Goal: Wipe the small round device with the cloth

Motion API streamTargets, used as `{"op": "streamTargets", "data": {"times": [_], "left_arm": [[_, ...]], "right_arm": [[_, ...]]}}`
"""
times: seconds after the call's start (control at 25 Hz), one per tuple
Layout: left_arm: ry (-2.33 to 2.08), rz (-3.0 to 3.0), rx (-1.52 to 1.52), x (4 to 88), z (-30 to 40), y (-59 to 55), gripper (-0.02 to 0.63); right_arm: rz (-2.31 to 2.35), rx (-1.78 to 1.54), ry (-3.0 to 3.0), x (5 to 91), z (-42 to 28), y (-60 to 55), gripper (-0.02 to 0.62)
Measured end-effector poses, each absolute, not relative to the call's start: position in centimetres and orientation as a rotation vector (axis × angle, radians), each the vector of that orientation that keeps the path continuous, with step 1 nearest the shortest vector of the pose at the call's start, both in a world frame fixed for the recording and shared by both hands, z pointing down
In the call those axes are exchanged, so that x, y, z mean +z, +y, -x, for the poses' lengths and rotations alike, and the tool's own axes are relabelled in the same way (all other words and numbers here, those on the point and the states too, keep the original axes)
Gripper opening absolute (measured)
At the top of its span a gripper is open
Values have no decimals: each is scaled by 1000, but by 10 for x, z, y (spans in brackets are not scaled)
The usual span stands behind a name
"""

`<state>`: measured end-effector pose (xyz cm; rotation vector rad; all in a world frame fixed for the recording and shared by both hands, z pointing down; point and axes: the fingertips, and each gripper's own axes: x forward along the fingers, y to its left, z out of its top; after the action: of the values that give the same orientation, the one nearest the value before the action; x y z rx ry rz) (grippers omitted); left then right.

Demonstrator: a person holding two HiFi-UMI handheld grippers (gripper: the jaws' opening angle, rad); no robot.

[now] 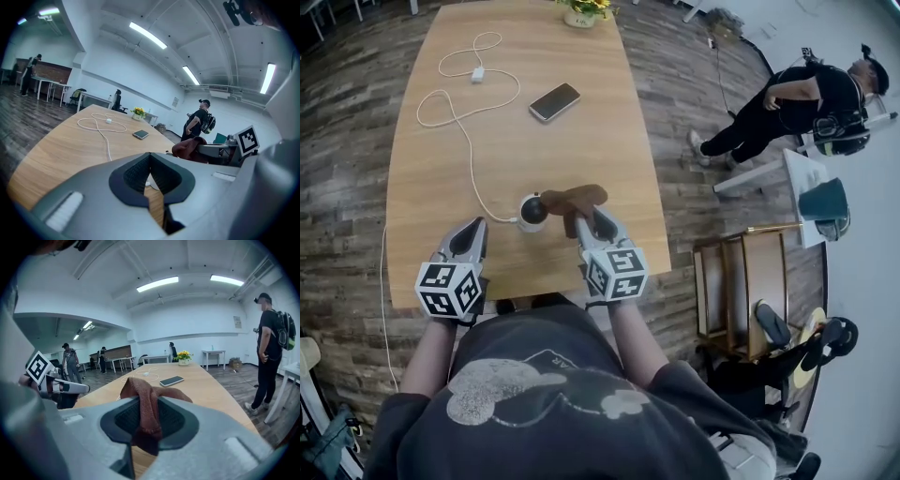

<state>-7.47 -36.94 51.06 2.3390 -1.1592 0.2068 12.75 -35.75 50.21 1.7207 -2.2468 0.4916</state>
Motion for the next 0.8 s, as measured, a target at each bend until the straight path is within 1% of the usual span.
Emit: {"op": "streamTargets", "data": {"times": [0.44, 0.8], "left_arm": [[-1298, -2268, 187, 503, 71, -377, 18], [-1323, -2229, 192, 512, 66, -373, 18]], "right_arm": [[-1371, 665, -2258, 566, -94, -380, 78], [-1226, 670, -2161, 611, -93, -373, 78]]}}
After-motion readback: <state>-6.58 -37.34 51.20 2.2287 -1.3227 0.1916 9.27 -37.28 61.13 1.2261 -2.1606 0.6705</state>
